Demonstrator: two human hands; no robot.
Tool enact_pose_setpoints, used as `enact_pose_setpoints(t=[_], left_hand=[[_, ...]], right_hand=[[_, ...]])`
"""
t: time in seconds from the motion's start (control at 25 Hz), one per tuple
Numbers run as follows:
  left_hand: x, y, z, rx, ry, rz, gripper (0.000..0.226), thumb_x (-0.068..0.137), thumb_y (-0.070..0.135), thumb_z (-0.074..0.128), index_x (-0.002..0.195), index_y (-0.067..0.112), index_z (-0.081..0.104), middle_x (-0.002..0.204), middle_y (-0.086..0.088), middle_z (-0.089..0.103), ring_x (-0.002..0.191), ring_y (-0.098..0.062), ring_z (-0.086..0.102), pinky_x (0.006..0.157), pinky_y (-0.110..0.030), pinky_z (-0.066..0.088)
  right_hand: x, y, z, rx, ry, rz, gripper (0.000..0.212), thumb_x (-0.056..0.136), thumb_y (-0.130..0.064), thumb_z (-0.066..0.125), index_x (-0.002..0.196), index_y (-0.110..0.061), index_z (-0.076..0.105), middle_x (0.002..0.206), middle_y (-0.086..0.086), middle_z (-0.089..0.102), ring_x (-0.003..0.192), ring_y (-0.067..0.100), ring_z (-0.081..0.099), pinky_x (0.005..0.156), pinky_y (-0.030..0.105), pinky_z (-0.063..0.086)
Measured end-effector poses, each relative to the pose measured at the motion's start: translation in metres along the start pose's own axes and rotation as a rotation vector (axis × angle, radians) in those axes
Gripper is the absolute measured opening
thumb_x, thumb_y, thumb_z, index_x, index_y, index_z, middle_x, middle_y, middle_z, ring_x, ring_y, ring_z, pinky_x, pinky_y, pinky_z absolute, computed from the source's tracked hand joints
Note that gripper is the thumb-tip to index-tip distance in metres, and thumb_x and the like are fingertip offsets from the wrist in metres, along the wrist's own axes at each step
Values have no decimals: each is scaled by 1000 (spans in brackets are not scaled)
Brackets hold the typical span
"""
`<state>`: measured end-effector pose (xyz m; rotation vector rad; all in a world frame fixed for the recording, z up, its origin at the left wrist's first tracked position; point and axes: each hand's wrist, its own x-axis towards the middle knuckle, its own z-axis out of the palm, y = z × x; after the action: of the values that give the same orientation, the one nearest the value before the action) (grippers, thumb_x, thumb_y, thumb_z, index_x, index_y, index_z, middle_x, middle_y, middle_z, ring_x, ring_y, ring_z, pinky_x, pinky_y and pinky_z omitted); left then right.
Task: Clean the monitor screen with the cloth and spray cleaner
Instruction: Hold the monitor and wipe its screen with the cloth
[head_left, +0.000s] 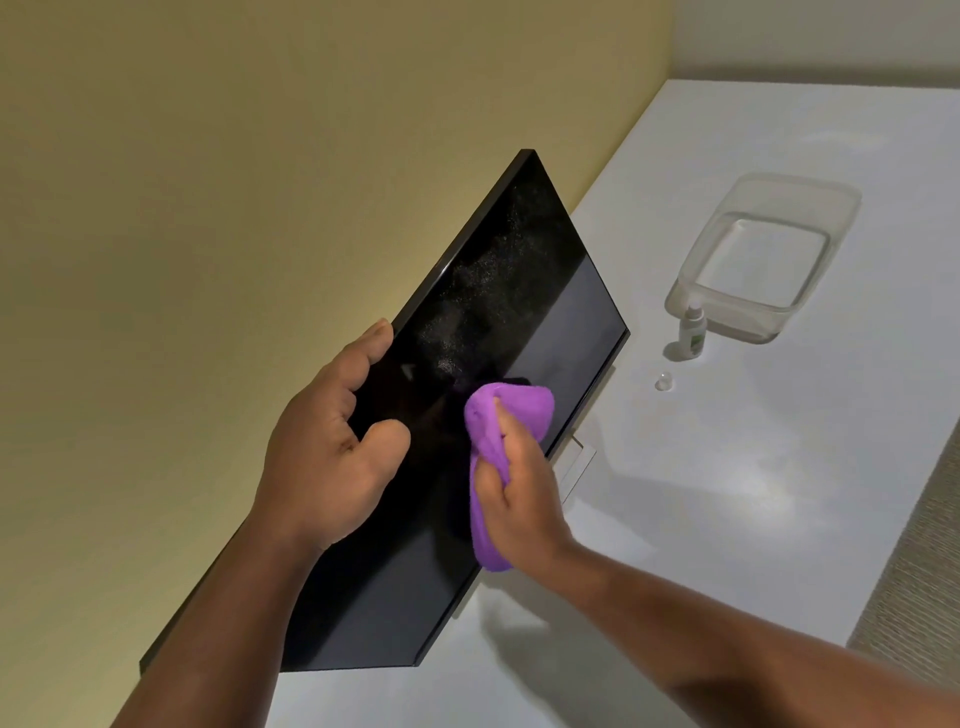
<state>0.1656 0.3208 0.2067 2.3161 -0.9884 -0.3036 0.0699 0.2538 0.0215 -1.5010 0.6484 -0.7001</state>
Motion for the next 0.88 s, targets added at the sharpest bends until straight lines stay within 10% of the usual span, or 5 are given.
enact_pose_setpoints(t=[0.16, 0.32, 0.44, 0.72, 0.88], left_hand=[[1, 1, 0, 4, 9, 1, 83, 69, 19, 51, 151, 30, 48, 155, 20, 46, 143, 4, 41, 120, -30, 36], [1, 1, 0, -13, 9, 9, 82, 70, 18, 50, 151, 27, 49, 155, 18, 46, 143, 6, 40, 121, -30, 34], [0, 1, 0, -17, 6, 10, 82, 70, 19, 51, 151, 28, 49, 155, 18, 47, 143, 1, 43, 120, -34, 37], [1, 1, -1, -64, -28, 14, 93, 60, 44, 45, 152, 26, 48, 154, 20, 47, 141, 13, 37, 112, -8, 30], [5, 0, -2, -95, -39, 25, 90, 61, 41, 46, 150, 27, 50, 151, 18, 52, 142, 3, 43, 121, -35, 35]], right_hand=[[24, -18, 5, 20, 120, 12, 64, 94, -10, 52, 156, -14, 36, 135, -15, 51, 116, -10, 46, 96, -3, 28], [-2, -15, 9, -49, -139, -177, 70, 90, -10, 52, 157, -21, 34, 101, 2, 58, 87, 16, 56, 81, 35, 52], [7, -8, -6, -50, -16, -103, 67, 90, 1, 55, 154, -9, 40, 109, 12, 61, 98, 19, 56, 91, 20, 46], [8, -48, 17, -124, -117, -295, 75, 91, -24, 46, 161, -21, 19, 101, 4, 52, 85, 26, 55, 72, 49, 56], [21, -69, 25, -10, -96, -189, 75, 97, -32, 44, 162, -31, 7, 112, 2, 53, 95, 22, 59, 80, 48, 56]])
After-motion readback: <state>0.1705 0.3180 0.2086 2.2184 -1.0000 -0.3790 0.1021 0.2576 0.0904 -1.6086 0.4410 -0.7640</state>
